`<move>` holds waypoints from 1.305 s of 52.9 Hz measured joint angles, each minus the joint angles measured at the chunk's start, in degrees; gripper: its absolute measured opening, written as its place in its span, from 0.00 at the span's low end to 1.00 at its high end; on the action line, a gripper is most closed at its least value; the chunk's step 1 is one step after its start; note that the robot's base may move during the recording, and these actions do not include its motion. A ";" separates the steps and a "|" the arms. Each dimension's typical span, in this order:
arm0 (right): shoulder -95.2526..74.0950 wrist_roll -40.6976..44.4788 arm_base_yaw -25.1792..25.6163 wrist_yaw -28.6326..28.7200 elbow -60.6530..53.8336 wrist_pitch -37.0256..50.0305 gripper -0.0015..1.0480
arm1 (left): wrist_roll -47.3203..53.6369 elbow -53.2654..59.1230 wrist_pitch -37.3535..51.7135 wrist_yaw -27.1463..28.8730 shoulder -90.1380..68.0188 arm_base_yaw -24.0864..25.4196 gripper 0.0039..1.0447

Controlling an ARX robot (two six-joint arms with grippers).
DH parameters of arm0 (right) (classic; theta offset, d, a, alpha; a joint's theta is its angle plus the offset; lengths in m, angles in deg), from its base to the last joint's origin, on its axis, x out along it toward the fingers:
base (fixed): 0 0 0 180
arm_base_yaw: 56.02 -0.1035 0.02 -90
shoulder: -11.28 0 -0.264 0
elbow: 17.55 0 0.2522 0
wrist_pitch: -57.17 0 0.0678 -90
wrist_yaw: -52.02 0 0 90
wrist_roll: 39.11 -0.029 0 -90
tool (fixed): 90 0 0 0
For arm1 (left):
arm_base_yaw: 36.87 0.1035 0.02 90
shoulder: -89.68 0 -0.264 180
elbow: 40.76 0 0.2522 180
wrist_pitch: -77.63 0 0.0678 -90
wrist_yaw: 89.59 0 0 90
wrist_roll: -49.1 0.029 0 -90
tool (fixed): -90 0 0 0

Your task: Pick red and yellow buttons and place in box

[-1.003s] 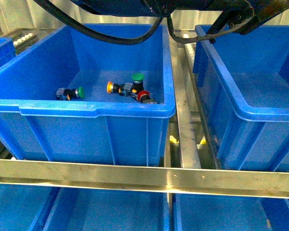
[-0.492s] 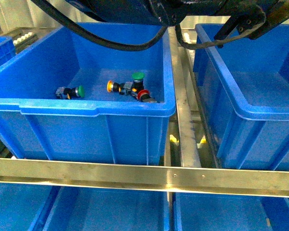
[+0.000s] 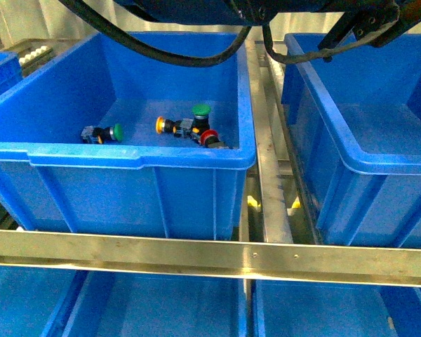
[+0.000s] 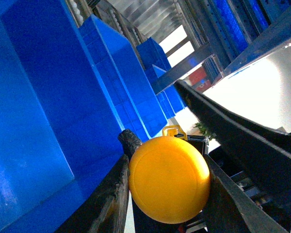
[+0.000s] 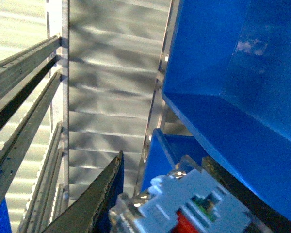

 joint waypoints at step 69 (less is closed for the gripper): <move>-0.33 9.31 7.78 -2.91 -2.67 -2.60 0.38 | 8.17 26.88 2.80 10.67 30.71 15.34 0.93</move>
